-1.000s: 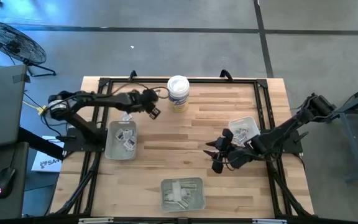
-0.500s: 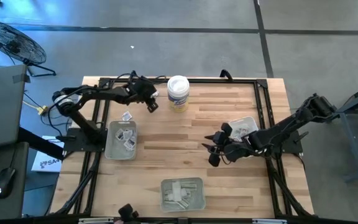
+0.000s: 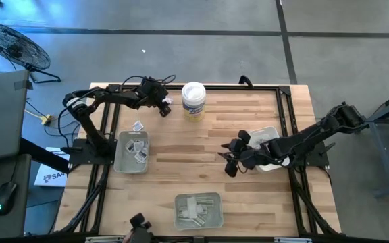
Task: Pick & Place First Aid Supplies
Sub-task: Put the green bandage pack into the bottom gray bin
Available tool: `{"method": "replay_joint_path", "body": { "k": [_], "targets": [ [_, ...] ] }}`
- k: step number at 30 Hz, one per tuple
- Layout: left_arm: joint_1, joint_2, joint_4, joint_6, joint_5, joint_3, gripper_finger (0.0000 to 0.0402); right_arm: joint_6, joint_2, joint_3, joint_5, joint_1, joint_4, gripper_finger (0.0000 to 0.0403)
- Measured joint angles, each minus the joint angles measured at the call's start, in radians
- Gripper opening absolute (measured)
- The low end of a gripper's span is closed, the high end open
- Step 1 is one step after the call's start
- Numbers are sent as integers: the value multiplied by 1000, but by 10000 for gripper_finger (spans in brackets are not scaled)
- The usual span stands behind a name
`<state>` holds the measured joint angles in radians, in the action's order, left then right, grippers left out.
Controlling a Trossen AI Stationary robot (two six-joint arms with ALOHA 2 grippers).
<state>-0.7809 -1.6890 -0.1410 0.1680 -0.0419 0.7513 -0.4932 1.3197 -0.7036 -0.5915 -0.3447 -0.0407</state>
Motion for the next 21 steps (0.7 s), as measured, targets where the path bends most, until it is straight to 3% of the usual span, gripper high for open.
{"method": "replay_joint_path", "body": {
  "k": [5,12,18,21],
  "targets": [
    [14,-2,-31,16,-26,0,152,1,0,0,1,10,0,153],
    [15,-80,-74,3,-33,10,155,-15,0,0,29,11,0,153],
    [16,-107,-101,-47,16,22,153,-46,0,0,49,11,0,154],
    [16,-107,-99,-49,22,22,131,-72,0,0,50,11,0,154]
  ]
}}
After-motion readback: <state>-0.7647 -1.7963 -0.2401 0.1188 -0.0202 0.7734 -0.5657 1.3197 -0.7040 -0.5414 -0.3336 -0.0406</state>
